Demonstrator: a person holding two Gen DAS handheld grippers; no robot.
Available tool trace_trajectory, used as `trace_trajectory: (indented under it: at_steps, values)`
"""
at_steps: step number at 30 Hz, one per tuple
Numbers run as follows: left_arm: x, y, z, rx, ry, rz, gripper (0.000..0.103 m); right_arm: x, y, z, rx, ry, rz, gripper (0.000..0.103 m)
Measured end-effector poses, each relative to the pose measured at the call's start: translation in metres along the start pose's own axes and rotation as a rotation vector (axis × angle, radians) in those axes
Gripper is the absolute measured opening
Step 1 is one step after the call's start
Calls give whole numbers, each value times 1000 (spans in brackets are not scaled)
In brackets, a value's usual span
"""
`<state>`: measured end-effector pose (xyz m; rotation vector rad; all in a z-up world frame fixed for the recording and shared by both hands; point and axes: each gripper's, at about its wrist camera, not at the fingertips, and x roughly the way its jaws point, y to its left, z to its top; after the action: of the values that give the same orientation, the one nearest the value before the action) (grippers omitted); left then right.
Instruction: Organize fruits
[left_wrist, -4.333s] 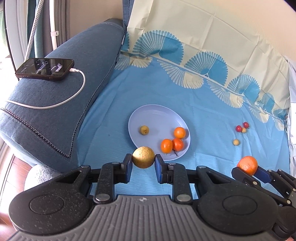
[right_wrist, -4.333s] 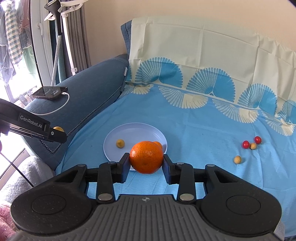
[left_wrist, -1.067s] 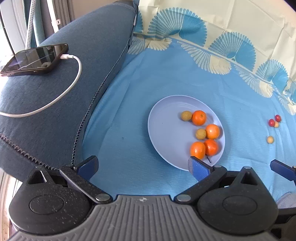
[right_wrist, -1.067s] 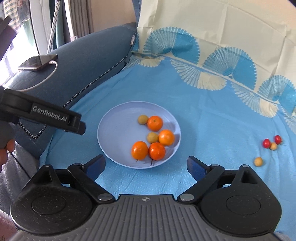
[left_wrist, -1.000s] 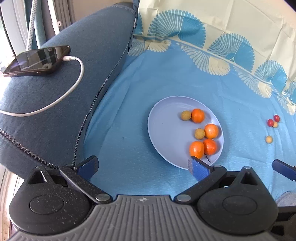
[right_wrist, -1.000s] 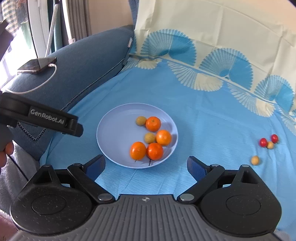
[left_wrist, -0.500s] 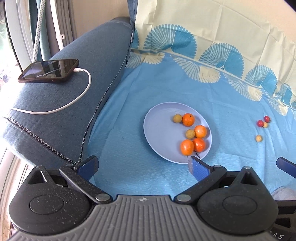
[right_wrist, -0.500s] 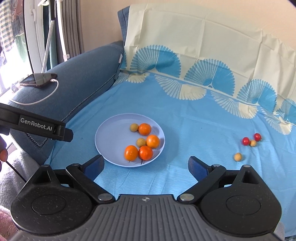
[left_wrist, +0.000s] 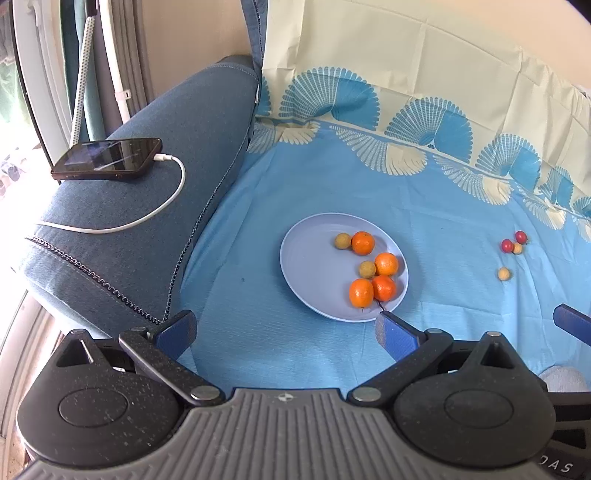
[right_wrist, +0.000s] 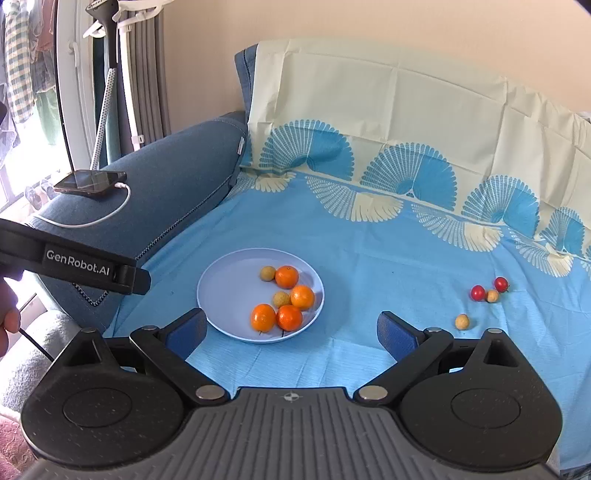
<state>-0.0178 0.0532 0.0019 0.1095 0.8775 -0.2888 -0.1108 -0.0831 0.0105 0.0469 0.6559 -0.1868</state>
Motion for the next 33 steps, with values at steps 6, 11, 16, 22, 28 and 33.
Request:
trace_trajectory:
  at_steps: [6, 11, 16, 22, 28, 33]
  values:
    - [-8, -3, -3, 7, -15, 6, 103, -9, -2, -2, 10, -19, 8, 99]
    - [-14, -7, -4, 15, -23, 10, 103, -15, -4, -5, 17, -33, 12, 100]
    - [-20, -10, -6, 24, -30, 13, 103, -20, -6, -7, 24, -42, 15, 100]
    - [-25, -15, -9, 41, -38, 18, 103, -24, -9, -7, 34, -53, 19, 100]
    - [-29, -19, -10, 51, -49, 19, 103, -27, -12, -9, 47, -60, 16, 100]
    - [-31, -23, -11, 60, -51, 20, 103, -30, -16, -11, 61, -63, 13, 100]
